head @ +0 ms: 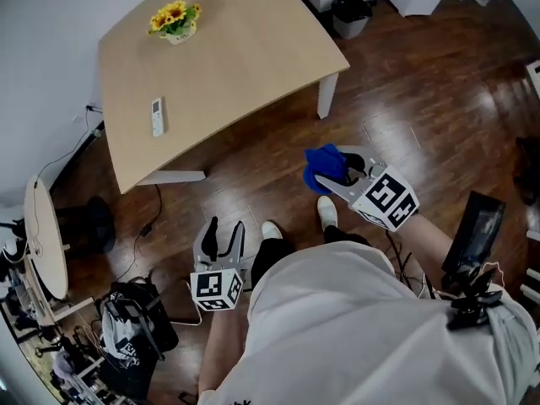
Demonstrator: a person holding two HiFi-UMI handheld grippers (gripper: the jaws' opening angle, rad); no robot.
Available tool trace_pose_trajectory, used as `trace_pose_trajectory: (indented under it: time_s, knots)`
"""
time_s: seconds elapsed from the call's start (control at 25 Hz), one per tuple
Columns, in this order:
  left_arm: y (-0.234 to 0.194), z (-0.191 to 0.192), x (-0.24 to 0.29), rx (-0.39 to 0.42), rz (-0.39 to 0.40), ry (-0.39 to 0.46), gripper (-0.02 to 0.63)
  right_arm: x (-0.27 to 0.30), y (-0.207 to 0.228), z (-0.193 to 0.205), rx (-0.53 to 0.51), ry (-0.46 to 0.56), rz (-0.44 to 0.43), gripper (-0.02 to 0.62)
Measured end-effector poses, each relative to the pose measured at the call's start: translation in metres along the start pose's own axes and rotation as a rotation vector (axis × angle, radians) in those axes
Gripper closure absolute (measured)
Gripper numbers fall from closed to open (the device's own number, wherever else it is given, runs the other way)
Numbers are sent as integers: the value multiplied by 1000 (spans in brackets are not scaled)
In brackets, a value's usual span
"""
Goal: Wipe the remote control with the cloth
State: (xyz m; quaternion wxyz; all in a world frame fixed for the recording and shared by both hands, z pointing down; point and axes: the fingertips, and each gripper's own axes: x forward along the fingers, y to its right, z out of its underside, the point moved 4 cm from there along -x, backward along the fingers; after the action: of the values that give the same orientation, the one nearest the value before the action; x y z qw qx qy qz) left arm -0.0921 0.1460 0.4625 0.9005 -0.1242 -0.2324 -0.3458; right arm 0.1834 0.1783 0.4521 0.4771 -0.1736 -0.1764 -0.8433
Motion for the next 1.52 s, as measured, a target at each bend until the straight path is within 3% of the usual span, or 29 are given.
trace_pose_trajectory:
  time_s: [0.32,0.52,0.72,0.92,1.08,1.28,1.52]
  knots:
    - [40,-22,-47,103,138,95,341,-37,-65,-2,2,28,79,407]
    - [36,10,-123,146,224,121,342,-45,-148,-8,-15,37,129,407]
    - [31,51,-172,106,286,133,342,-49,-220,-15,-47,31,136,405]
    - [23,66,-206,84,305,142,344,-57,-271,-13,-70,17,152,405]
    - [11,71,-222,75,288,169,344,-58,-293,-20,-120,16,150,405]
    - [28,65,-246,78,301,239,344,-84,-317,-20,-149,40,179,405]
    - [28,57,-247,90,324,240,344,-87,-318,-21,-142,43,192,405]
